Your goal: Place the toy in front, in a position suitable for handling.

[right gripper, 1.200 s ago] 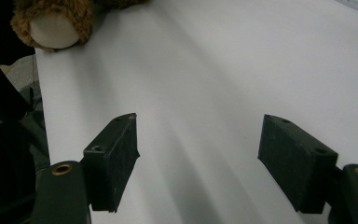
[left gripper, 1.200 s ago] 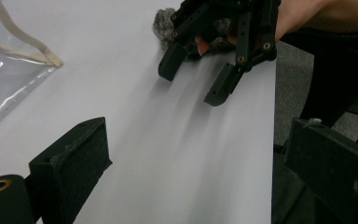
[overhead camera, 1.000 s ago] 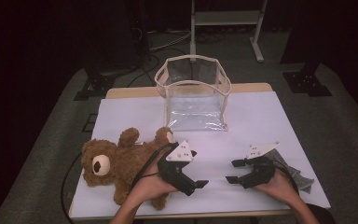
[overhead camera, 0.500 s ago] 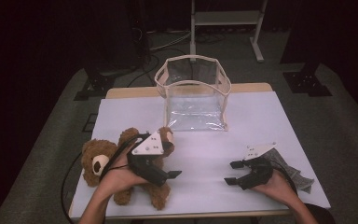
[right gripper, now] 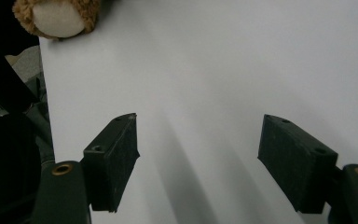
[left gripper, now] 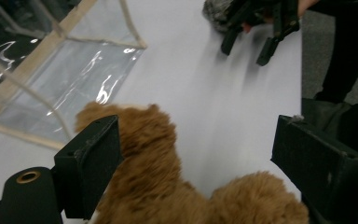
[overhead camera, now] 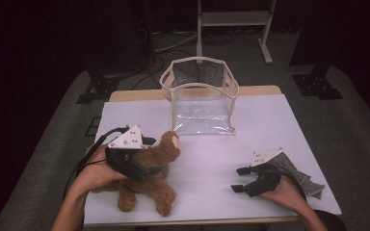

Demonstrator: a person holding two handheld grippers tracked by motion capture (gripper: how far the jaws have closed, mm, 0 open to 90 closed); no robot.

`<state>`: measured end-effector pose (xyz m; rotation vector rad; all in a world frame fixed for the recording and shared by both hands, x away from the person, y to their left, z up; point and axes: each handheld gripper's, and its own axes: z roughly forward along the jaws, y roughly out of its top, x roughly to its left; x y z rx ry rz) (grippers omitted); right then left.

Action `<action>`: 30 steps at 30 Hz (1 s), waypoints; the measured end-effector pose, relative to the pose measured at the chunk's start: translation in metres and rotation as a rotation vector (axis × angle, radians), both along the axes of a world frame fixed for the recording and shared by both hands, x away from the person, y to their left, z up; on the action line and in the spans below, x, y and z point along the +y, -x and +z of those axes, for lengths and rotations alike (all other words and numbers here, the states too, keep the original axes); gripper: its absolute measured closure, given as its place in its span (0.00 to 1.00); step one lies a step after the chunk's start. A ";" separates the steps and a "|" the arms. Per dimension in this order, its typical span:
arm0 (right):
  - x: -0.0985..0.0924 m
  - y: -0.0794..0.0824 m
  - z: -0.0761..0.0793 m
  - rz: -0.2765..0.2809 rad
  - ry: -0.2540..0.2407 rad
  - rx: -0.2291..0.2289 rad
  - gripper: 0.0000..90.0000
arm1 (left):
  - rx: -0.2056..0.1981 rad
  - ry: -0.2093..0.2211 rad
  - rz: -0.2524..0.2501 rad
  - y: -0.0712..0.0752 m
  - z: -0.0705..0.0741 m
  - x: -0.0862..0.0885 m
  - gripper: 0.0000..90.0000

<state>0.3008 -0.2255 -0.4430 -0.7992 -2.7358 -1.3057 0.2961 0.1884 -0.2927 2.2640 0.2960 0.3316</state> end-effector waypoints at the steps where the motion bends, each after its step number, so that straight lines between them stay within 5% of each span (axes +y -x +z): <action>1: 0.001 0.000 0.000 0.002 0.000 0.002 0.30 | -0.001 -0.021 0.022 -0.005 0.000 0.007 0.19; 14: 0.006 0.000 -0.004 0.029 0.014 0.017 0.30 | 0.044 0.006 0.101 -0.028 -0.004 0.043 0.26; 30: 0.015 0.005 -0.005 0.069 0.019 0.014 0.30 | 0.056 -0.071 0.142 -0.057 -0.019 0.062 0.33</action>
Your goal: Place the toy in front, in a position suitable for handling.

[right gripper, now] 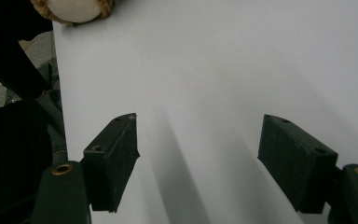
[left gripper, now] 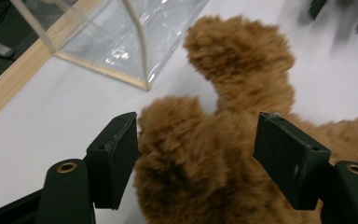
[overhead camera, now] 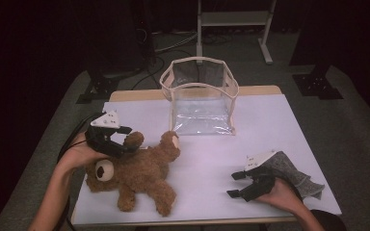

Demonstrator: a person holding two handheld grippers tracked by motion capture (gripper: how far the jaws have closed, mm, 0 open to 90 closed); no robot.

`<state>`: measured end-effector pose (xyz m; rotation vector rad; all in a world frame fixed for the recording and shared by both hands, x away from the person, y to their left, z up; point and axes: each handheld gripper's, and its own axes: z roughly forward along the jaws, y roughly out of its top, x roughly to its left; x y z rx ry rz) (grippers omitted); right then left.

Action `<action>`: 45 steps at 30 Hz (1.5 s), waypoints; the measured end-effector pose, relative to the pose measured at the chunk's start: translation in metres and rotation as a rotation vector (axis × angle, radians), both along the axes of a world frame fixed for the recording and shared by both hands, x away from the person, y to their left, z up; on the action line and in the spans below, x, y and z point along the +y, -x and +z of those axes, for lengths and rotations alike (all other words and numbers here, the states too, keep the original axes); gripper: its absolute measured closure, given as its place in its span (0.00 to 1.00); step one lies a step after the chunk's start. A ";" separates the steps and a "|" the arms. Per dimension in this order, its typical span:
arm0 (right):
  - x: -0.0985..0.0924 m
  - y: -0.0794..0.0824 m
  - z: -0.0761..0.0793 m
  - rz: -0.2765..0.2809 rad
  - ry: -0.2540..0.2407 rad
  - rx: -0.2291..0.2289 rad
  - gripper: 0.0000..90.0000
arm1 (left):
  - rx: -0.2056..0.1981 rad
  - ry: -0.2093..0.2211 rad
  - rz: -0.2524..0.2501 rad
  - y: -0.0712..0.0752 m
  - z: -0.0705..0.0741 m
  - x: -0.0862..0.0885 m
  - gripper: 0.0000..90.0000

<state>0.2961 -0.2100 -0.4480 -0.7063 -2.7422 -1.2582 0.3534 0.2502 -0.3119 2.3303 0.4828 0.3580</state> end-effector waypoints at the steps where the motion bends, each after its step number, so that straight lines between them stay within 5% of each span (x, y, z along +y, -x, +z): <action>1: 0.001 0.000 0.000 0.003 -0.002 -0.003 0.30 | 0.007 0.000 -0.005 -0.002 -0.004 0.001 0.33; 7: 0.012 0.004 0.002 0.035 -0.004 -0.013 0.30 | 0.020 -0.034 0.011 -0.007 -0.014 -0.001 0.42; 12: 0.026 0.008 0.004 0.071 -0.017 -0.013 0.30 | 0.034 -0.039 0.032 -0.010 -0.017 -0.002 0.66; 17: 0.052 0.011 0.010 0.143 -0.076 0.027 0.32 | 0.033 -0.047 0.054 -0.011 -0.016 -0.003 0.74; 24: 0.095 0.009 0.020 0.229 -0.116 0.035 0.32 | 0.037 -0.048 0.048 -0.010 -0.011 0.001 0.76; 25: 0.115 0.006 0.024 0.254 -0.117 0.030 0.32 | 0.038 -0.047 0.053 -0.009 -0.010 0.001 0.76; 31: 0.159 -0.002 0.020 0.264 -0.070 0.033 0.32 | 0.032 -0.050 0.039 -0.007 -0.008 0.002 0.76; 40: 0.189 -0.005 0.006 0.290 -0.087 0.130 0.32 | 0.035 -0.054 0.030 -0.007 -0.007 0.002 0.75; 42: 0.193 -0.005 0.003 0.298 -0.084 0.131 0.36 | 0.041 -0.051 0.031 -0.008 -0.007 0.002 0.75; 45: 0.196 -0.004 0.003 0.314 -0.076 0.133 0.54 | 0.046 -0.047 0.034 -0.009 -0.007 0.002 0.75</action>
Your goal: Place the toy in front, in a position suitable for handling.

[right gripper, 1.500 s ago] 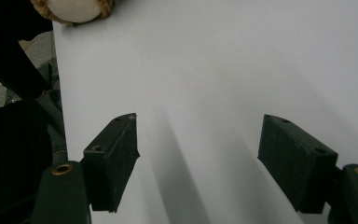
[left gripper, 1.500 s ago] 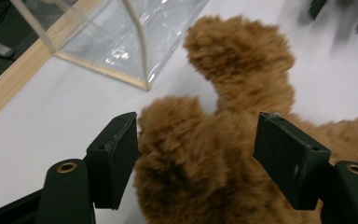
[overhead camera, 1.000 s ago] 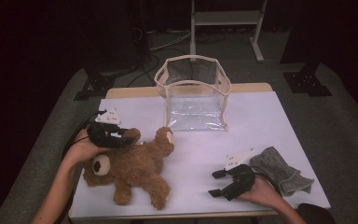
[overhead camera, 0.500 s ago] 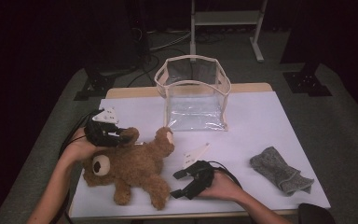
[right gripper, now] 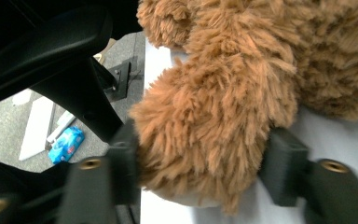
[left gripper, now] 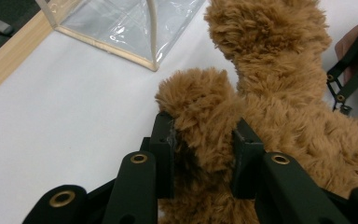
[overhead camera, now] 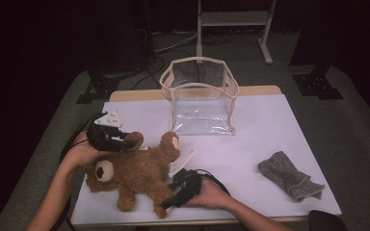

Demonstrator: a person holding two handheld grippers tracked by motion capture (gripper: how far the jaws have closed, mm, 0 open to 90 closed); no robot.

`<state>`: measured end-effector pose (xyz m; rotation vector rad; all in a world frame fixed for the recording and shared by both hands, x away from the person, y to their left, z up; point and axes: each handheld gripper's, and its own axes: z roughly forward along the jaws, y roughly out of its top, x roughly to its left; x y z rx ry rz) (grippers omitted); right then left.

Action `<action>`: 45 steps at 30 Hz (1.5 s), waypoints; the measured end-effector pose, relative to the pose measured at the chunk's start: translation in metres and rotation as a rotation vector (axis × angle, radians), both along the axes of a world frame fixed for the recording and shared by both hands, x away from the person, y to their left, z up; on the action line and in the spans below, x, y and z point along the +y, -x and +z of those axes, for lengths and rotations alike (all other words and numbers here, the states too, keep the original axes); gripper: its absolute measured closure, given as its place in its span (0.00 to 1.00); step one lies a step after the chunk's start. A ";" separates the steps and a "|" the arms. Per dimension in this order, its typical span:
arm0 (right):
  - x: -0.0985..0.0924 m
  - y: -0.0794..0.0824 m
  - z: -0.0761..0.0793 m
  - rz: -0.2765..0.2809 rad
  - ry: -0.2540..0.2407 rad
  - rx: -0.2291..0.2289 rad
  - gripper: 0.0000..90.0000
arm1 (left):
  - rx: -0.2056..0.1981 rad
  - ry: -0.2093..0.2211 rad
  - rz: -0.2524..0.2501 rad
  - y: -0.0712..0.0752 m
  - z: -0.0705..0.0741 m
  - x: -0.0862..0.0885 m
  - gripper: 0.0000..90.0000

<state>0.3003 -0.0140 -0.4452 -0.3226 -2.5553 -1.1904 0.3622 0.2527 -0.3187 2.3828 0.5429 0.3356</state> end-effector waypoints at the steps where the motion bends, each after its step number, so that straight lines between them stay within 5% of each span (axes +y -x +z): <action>1: -0.001 0.001 0.001 0.002 0.005 -0.014 0.57 | 0.003 0.002 0.000 0.000 0.000 0.000 0.76; 9: 0.000 0.004 0.006 0.010 0.012 -0.040 0.76 | -0.009 0.008 -0.006 0.003 0.005 0.001 0.78; 21: 0.001 -0.001 0.026 0.047 -0.018 -0.037 0.79 | -0.044 0.026 0.011 0.007 0.017 0.005 0.82; 27: -0.022 -0.003 0.053 0.047 -0.048 -0.050 0.79 | -0.094 0.041 -0.013 0.016 0.043 -0.004 0.82; 33: -0.060 0.004 0.087 0.055 -0.054 -0.116 0.78 | -0.152 0.035 -0.089 0.025 0.076 -0.038 0.82; 39: -0.110 0.008 0.110 0.051 -0.082 -0.109 0.78 | -0.179 0.030 -0.157 0.026 0.094 -0.073 0.81; 45: -0.154 0.011 0.115 0.014 -0.088 -0.094 0.78 | -0.188 0.033 -0.252 0.023 0.106 -0.121 0.81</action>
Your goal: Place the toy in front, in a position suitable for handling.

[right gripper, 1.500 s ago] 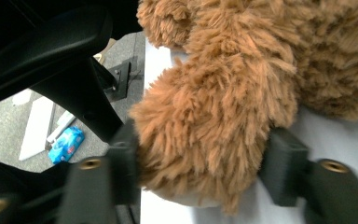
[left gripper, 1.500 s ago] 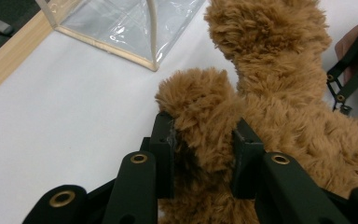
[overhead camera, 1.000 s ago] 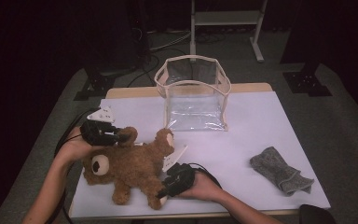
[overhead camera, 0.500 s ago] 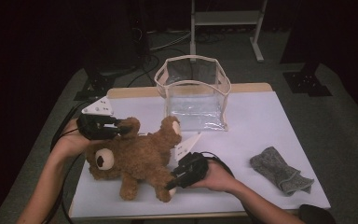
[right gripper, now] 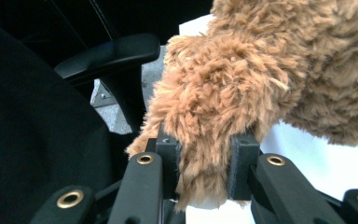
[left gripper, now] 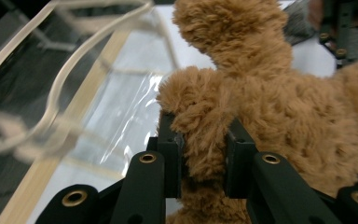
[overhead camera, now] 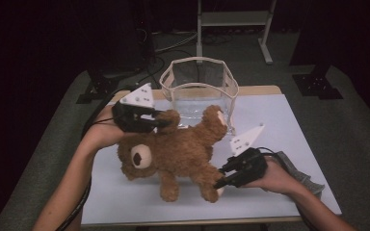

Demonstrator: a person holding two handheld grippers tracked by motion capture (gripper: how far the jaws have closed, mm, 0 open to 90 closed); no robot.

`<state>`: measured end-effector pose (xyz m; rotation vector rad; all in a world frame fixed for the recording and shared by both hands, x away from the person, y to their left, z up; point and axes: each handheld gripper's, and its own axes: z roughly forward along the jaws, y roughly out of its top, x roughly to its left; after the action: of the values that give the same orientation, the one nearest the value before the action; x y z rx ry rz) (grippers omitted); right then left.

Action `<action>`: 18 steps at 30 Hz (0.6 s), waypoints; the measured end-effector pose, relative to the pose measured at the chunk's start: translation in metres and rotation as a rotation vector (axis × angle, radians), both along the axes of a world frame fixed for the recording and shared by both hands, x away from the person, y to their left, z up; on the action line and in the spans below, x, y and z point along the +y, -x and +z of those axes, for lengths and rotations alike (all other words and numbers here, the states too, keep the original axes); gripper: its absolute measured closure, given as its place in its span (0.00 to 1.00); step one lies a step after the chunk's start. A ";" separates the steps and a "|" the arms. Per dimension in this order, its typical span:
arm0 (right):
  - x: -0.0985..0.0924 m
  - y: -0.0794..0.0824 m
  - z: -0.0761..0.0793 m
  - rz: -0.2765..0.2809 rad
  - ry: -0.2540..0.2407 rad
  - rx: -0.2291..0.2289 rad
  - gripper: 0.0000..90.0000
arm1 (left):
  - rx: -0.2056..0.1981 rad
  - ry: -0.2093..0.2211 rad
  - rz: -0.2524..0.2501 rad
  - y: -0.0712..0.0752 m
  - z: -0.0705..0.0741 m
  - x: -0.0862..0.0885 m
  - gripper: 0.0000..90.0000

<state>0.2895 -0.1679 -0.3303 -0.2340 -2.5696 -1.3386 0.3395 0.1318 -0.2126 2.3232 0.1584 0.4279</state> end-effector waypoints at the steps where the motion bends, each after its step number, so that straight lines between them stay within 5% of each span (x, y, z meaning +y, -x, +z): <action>1: -0.015 0.002 -0.001 -0.019 0.003 0.013 0.78 | 0.006 -0.006 -0.026 -0.002 -0.001 -0.017 0.81; 8: -0.066 0.002 -0.023 -0.085 0.019 0.059 0.78 | 0.062 -0.034 -0.107 -0.013 -0.024 -0.065 0.81; 11: -0.092 -0.002 -0.057 -0.137 0.056 0.126 0.78 | 0.115 -0.090 -0.137 -0.025 -0.056 -0.092 0.81; 12: -0.092 -0.002 -0.057 -0.137 0.056 0.126 0.78 | 0.115 -0.090 -0.137 -0.025 -0.056 -0.092 0.80; 14: -0.100 -0.004 -0.081 -0.169 0.109 0.146 0.77 | 0.147 -0.148 -0.148 -0.034 -0.086 -0.108 0.80; 18: -0.104 -0.004 -0.099 -0.209 0.128 0.142 0.73 | 0.177 -0.127 -0.165 -0.038 -0.104 -0.115 0.79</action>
<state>0.2936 -0.2715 -0.4292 -0.6128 -2.5686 -1.1742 0.3774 0.0173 -0.3167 2.4753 0.0252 0.1531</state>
